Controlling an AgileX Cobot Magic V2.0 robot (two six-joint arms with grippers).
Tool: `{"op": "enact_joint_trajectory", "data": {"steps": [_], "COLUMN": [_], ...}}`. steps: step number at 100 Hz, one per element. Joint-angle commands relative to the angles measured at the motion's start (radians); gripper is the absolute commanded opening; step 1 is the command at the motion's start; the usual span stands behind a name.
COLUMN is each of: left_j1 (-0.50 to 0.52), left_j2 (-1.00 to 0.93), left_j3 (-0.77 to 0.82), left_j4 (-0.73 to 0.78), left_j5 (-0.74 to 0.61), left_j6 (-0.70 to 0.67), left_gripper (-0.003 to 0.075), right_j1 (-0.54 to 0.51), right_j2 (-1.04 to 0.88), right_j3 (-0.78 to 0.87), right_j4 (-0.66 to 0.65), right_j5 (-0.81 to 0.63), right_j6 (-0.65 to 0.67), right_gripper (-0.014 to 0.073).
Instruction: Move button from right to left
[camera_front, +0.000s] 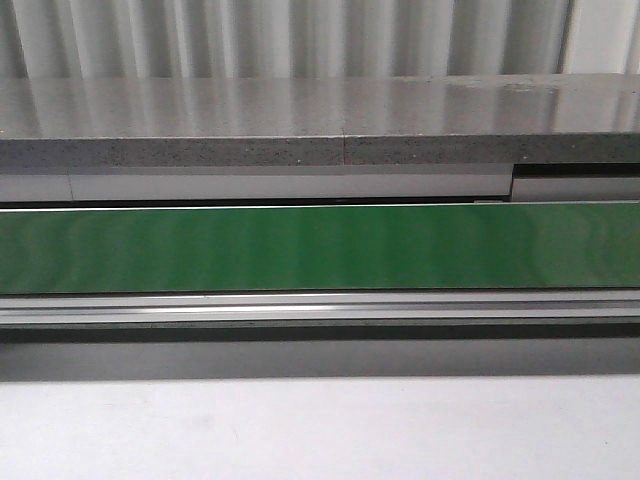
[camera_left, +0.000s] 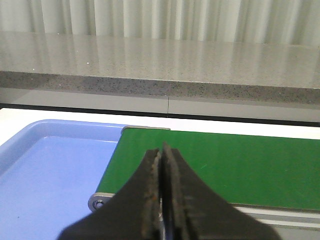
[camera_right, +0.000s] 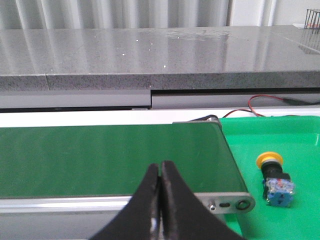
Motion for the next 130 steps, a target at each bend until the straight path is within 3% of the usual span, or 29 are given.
{"op": "enact_joint_trajectory", "data": {"steps": [1, 34, 65, 72, 81, 89, 100, 112, 130], "left_j1": [0.001, 0.001, 0.001, 0.001, 0.001, 0.001, 0.001, 0.001, 0.001], "left_j2": [-0.035, -0.035, -0.035, -0.035, -0.035, -0.035, -0.035, -0.035, -0.035], "left_j3": [0.025, 0.025, 0.025, 0.025, 0.025, 0.025, 0.025, 0.025, 0.025], "left_j4": [0.0, 0.0, 0.0, 0.0, 0.0, 0.0, 0.0, 0.0, 0.0], "left_j5": [-0.076, -0.076, -0.076, -0.076, -0.076, -0.076, -0.076, -0.076, -0.076], "left_j6": [-0.002, -0.002, -0.002, -0.002, -0.002, -0.002, -0.002, -0.002, -0.002], "left_gripper": [-0.002, -0.002, -0.002, -0.002, -0.002, -0.002, -0.002, -0.002, -0.002], "right_j1": [-0.006, -0.006, -0.006, -0.006, -0.006, -0.006, -0.01, -0.044, -0.186], "right_j2": [0.049, 0.399, 0.674, 0.733, 0.793, 0.833, 0.872, 0.917, 1.023], "right_j3": [-0.131, -0.427, -0.541, -0.575, -0.619, -0.655, -0.702, -0.758, -0.863], "right_j4": [-0.01, -0.01, 0.002, 0.005, 0.007, 0.007, 0.006, -0.006, -0.03], "right_j5": [0.048, 0.44, 0.568, 0.6, 0.618, 0.619, 0.618, 0.641, 0.683], "right_j6": [-0.008, -0.008, -0.008, -0.008, -0.008, -0.007, 0.017, 0.028, 0.03], "right_gripper": [-0.0066, -0.0066, -0.0052, 0.0003, 0.0141, 0.0331, 0.0528, 0.0551, 0.0551]}}
